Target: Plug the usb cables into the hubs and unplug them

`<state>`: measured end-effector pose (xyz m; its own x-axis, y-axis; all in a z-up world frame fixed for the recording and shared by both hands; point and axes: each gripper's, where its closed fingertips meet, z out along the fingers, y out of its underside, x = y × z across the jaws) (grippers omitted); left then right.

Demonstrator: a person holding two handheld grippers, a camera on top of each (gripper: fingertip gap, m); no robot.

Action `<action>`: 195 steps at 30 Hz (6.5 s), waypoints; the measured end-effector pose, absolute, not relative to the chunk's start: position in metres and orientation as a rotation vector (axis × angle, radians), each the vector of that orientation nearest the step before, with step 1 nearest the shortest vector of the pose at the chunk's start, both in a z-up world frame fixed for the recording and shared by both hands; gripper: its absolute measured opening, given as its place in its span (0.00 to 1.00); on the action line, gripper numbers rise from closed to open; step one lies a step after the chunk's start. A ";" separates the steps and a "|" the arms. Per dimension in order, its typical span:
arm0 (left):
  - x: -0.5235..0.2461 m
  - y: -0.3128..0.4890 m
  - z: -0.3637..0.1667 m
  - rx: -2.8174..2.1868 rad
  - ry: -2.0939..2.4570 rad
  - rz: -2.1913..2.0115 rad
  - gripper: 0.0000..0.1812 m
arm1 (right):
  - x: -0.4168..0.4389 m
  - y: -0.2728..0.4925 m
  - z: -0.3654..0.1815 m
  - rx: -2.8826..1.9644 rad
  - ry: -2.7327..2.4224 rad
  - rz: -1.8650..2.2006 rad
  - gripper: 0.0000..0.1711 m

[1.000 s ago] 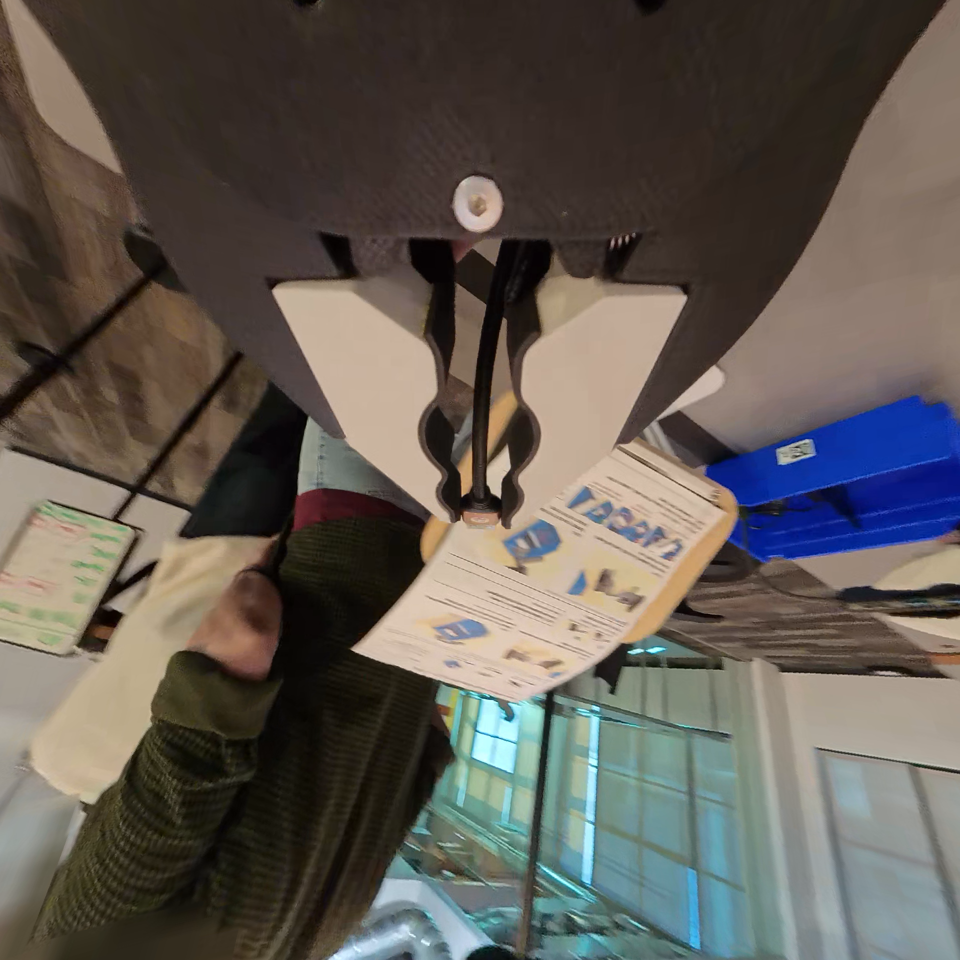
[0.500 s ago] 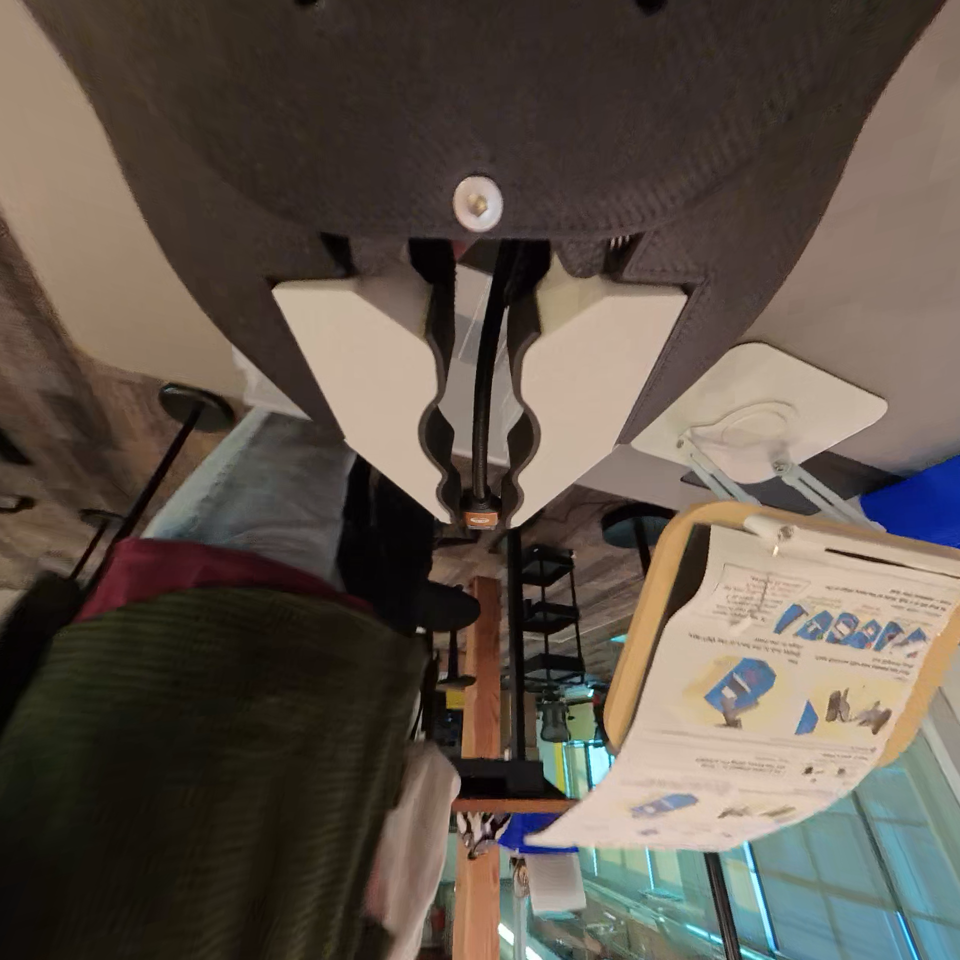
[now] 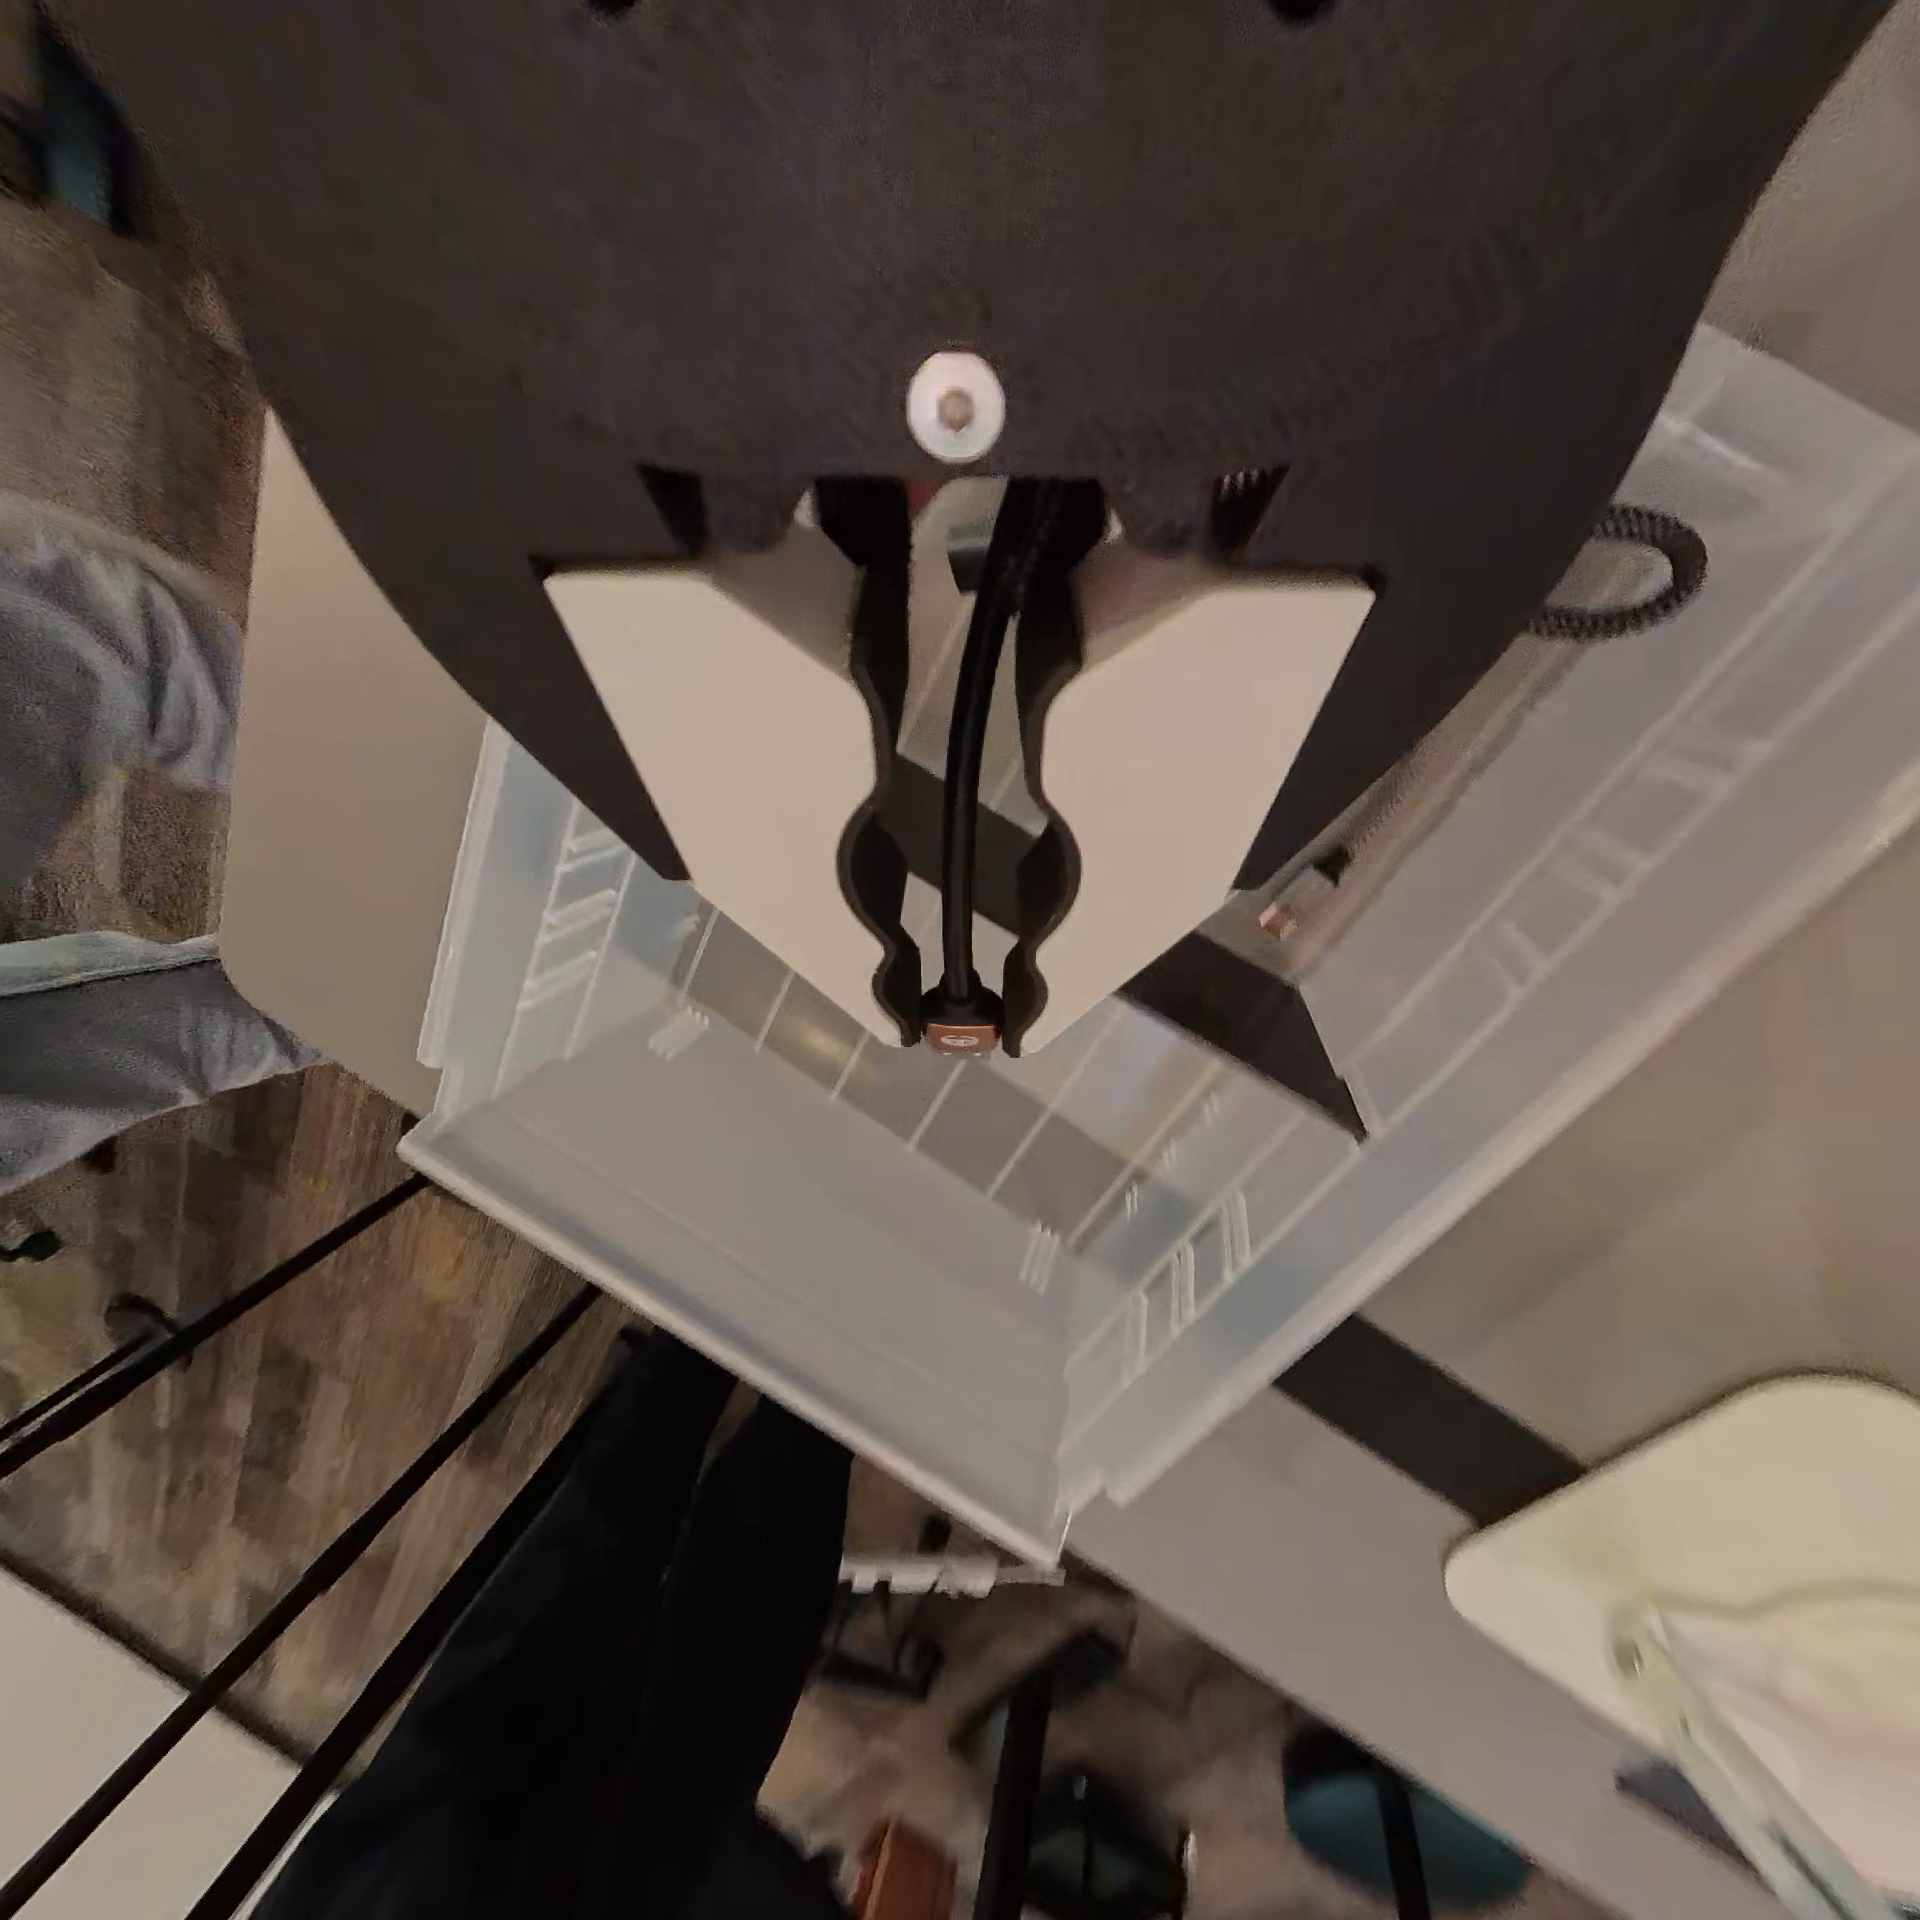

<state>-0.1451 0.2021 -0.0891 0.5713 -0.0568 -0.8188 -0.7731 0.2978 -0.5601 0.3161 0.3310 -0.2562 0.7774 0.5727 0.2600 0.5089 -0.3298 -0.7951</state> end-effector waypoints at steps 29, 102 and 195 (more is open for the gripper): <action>-0.103 0.206 -0.114 -1.165 0.981 0.528 0.11 | 0.332 0.299 -0.254 -2.011 -1.745 -0.548 0.29; -0.038 0.160 -0.117 -0.902 1.140 0.391 0.23 | 0.346 0.412 -0.306 -1.957 -1.780 -0.710 0.06; -0.419 0.303 -0.321 -2.168 2.267 0.450 0.32 | 0.053 0.184 -0.033 -0.997 -0.860 0.608 0.19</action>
